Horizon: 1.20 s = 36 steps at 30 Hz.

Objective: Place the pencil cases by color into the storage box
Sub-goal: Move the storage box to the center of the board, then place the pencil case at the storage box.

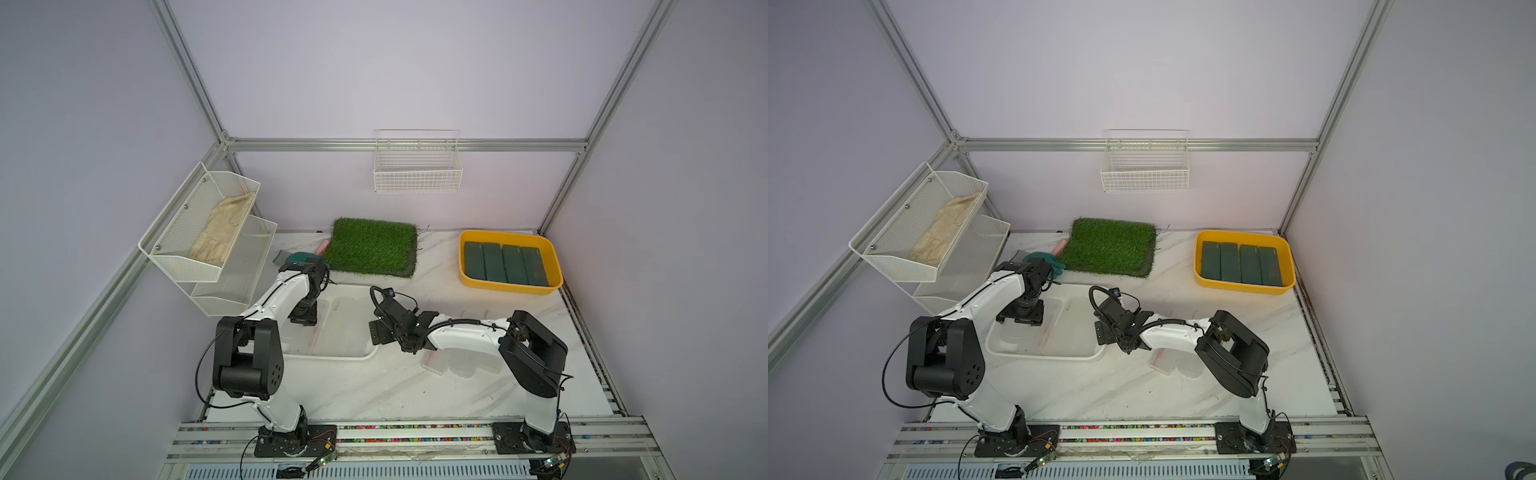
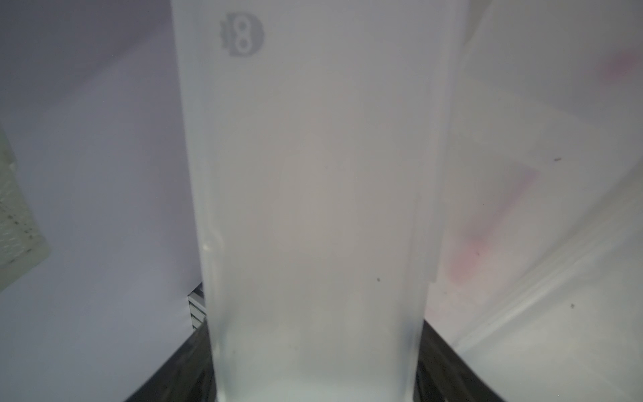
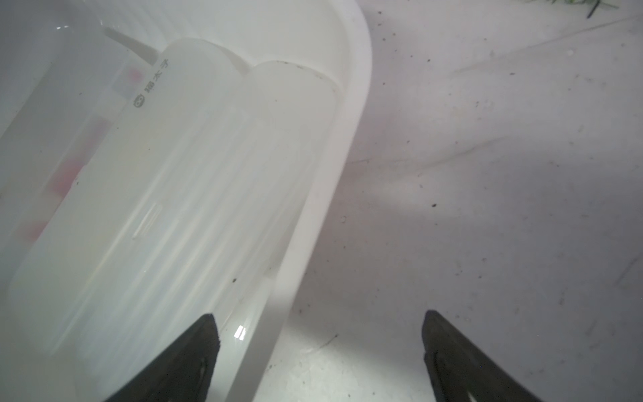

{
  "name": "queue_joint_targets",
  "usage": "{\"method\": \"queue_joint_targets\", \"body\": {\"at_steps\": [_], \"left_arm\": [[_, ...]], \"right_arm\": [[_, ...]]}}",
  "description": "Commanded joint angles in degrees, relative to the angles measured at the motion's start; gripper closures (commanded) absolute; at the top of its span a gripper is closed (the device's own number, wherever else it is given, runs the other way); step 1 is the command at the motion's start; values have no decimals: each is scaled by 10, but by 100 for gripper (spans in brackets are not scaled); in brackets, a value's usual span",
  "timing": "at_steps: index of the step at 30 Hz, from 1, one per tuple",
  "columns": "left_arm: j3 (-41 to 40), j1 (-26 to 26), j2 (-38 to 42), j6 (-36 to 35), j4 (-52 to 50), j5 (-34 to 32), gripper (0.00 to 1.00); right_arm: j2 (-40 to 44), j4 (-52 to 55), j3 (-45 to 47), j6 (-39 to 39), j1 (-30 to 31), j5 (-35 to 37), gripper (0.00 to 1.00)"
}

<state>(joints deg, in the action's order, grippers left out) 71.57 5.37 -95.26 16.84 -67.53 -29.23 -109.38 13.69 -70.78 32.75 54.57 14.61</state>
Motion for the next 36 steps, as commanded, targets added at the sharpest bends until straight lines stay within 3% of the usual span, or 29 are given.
{"method": "queue_joint_targets", "body": {"at_steps": [1, 12, 28, 36], "left_arm": [[-3, -2, 7, -2, 30, 22, 32], [-20, 2, -12, -13, 56, 80, 32], [-22, 9, -51, -4, 65, 44, 31], [-11, 2, -69, -4, 64, 29, 15]], "right_arm": [[22, 31, 17, -1, -31, 20, 8], [60, 28, 23, -36, -57, 7, 8], [116, 11, 52, -42, -56, 3, 8], [120, 10, 62, -42, -57, 5, 8]]}}
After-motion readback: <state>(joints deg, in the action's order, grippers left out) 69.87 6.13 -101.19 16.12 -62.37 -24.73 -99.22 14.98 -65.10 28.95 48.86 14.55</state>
